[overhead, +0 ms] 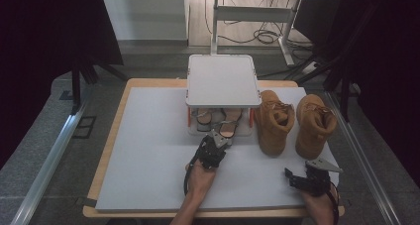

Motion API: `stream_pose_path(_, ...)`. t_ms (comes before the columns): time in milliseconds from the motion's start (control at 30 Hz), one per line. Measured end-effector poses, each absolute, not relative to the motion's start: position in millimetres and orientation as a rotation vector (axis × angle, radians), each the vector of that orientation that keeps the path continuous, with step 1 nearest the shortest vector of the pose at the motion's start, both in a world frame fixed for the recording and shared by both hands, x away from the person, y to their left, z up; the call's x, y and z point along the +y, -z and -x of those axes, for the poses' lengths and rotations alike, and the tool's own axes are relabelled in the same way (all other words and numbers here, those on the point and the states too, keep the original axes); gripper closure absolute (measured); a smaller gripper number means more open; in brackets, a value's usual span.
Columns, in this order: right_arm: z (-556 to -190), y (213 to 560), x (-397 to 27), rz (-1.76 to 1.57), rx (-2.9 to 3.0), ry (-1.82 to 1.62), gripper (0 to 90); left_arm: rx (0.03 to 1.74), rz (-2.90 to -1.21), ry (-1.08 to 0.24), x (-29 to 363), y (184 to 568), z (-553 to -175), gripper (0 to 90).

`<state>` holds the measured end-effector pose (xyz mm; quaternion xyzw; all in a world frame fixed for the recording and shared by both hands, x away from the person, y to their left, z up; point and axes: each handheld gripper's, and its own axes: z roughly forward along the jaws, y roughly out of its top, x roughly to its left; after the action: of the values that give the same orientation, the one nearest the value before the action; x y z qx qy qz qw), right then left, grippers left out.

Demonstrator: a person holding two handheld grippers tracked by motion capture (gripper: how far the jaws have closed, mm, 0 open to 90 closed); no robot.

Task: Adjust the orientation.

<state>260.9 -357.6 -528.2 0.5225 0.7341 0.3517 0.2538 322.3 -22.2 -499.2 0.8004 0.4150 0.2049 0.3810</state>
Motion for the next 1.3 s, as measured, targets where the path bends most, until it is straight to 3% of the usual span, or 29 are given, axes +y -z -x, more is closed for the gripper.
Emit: stream_pose_path(1300,-261,528,-358,-1.419,1.995,-0.956,12.9,1.090,-2.035,-0.555,-39,501,-359,90.0)
